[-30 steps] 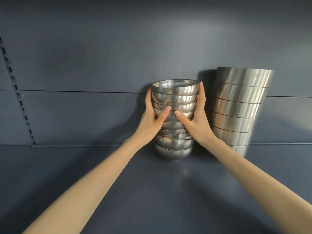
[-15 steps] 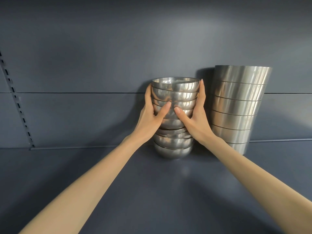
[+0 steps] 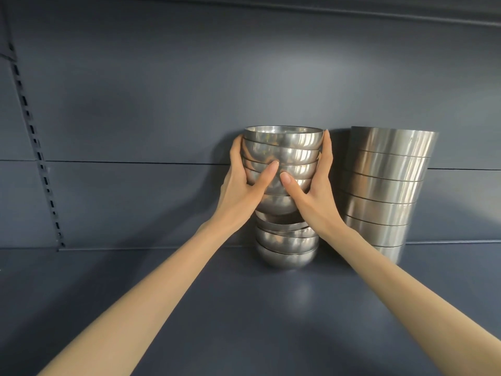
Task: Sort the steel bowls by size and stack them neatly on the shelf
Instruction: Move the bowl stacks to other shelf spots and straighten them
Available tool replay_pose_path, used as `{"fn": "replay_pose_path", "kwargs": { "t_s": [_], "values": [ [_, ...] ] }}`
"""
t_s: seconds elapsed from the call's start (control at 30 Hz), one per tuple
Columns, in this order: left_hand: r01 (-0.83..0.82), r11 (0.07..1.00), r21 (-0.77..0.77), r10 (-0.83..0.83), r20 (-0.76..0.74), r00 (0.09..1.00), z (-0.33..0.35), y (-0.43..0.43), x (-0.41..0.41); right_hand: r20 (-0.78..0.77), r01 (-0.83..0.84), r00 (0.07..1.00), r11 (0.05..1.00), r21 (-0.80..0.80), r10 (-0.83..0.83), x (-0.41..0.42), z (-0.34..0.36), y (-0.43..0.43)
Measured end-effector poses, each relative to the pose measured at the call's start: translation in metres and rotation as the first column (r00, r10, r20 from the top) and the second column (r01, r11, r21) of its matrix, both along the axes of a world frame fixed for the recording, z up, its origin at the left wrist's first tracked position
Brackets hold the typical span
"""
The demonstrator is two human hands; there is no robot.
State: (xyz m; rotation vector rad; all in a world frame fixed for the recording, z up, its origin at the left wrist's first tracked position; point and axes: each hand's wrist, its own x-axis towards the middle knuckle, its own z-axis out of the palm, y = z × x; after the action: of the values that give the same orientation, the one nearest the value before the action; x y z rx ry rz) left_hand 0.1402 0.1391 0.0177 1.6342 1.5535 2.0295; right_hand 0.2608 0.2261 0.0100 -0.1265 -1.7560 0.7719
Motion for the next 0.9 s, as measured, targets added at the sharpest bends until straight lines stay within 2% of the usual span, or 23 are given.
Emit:
{"fn": "replay_pose_path", "kwargs": {
  "t_s": [0.17,0.33,0.9],
  "values": [
    [-0.073,0.997,-0.017,0.073,-0.04,0.997,0.003,-0.02,-0.008,0.007,-0.037,0.999,0.999,0.012,0.037,-0.008,0.005,-0.017],
    [-0.081,0.996,-0.025,0.079,-0.083,0.993,0.007,-0.043,-0.016,-0.014,-0.065,0.998,0.998,0.01,0.065,-0.013,0.007,-0.045],
    [-0.062,0.996,-0.068,0.057,-0.076,0.995,-0.009,-0.15,-0.036,-0.095,0.041,0.994,0.994,-0.101,-0.051,-0.037,-0.009,-0.168]
  ]
}}
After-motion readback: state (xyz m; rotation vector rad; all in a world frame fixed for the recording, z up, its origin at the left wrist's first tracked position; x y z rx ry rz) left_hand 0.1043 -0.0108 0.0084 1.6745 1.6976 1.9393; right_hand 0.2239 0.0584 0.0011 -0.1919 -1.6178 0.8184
